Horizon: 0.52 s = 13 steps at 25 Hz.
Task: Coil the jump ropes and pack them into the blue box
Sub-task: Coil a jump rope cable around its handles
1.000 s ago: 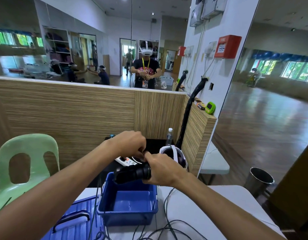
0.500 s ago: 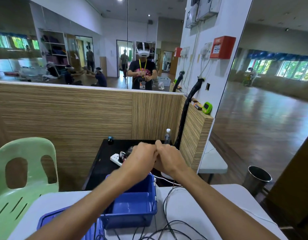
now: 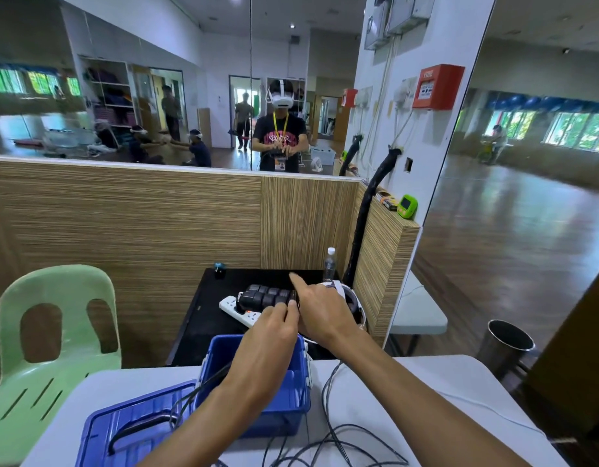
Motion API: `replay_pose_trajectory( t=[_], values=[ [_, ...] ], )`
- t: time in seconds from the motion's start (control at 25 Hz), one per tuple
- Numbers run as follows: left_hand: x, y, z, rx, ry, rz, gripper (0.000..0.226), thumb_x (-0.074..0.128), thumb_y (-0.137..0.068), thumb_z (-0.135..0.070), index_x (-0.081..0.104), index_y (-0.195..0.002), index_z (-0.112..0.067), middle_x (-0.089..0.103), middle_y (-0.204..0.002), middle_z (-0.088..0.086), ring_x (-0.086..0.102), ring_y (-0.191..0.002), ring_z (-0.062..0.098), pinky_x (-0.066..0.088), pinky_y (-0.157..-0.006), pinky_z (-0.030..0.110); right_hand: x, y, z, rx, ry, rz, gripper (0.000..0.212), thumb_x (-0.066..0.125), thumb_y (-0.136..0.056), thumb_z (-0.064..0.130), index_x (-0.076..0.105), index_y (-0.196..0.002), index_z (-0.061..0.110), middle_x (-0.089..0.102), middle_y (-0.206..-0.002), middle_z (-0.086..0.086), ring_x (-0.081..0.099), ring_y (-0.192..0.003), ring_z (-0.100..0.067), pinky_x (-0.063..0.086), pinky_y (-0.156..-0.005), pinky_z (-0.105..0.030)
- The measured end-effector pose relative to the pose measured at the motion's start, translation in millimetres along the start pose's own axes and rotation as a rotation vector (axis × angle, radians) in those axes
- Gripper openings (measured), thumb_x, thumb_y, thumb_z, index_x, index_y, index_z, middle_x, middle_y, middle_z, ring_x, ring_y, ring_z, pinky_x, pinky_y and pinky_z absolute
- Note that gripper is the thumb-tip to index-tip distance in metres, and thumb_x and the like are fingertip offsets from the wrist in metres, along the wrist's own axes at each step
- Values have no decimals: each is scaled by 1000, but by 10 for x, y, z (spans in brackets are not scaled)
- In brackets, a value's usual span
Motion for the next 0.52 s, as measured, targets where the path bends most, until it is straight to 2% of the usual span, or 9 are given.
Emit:
replay_pose_trajectory(
  t=[0.04, 0.12, 0.2, 0.32, 0.4, 0.48, 0.52],
  values=[
    [-25, 16, 2, 15, -22, 2, 90, 76, -65, 6, 33, -145, 3, 55, -118, 6, 55, -104, 18, 48, -81, 21, -15, -11, 19, -22, -10, -17, 42, 52, -92, 28, 49, -131, 12, 68, -95, -12, 64, -88, -35, 45, -67, -40],
    [-26, 62, 75, 25, 23, -95, 96, 87, -31, 11, 60, -123, 4, 65, -92, 5, 63, -78, 17, 52, -58, 20, -35, -21, 39, -25, -39, -23, 27, 53, -91, 28, 55, -113, 12, 67, -91, -11, 64, -85, -35, 42, -64, -38],
    [12, 123, 108, 42, 50, -150, 96, 86, -25, 14, 65, -117, 4, 66, -87, 4, 63, -73, 17, 53, -56, 22, -20, -11, 46, -10, -42, 8, 22, 55, -90, 28, 52, -102, 11, 66, -90, -12, 62, -83, -36, 37, -61, -36],
    [-20, 100, 136, 74, 88, -168, 93, 86, -32, 15, 63, -121, 1, 65, -91, 3, 62, -76, 17, 55, -59, 25, 8, -4, 17, 18, -35, 33, 26, 59, -89, 33, 51, -99, 10, 65, -91, -13, 62, -84, -35, 37, -62, -35],
    [-9, 50, 191, 61, 140, -178, 81, 83, -47, 14, 61, -123, -5, 63, -91, 0, 60, -77, 16, 56, -59, 29, -15, -32, -20, 33, -24, 24, 31, 63, -88, 38, 52, -100, 11, 66, -91, -12, 63, -84, -33, 42, -65, -36],
    [-70, 23, 239, -14, 327, -212, 47, 75, -75, 5, 65, -118, -12, 61, -86, -4, 57, -73, 11, 53, -62, 26, -15, -40, -36, 41, -25, 24, 31, 63, -88, 37, 52, -101, 11, 66, -92, -13, 63, -86, -33, 42, -65, -36],
    [-108, 21, 274, -87, 468, -228, 28, 68, -86, -4, 69, -112, -15, 62, -84, -7, 58, -71, 8, 50, -63, 20, 10, -36, -32, 39, -25, 34, 30, 62, -88, 35, 52, -102, 10, 65, -93, -13, 63, -87, -34, 41, -64, -36]
  ],
)
Point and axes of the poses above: each hand's wrist, its own y-axis away from the middle knuckle, its own x-axis out of the palm, z = x × y, the point moved 10 cm from there along -y, towards the middle knuckle
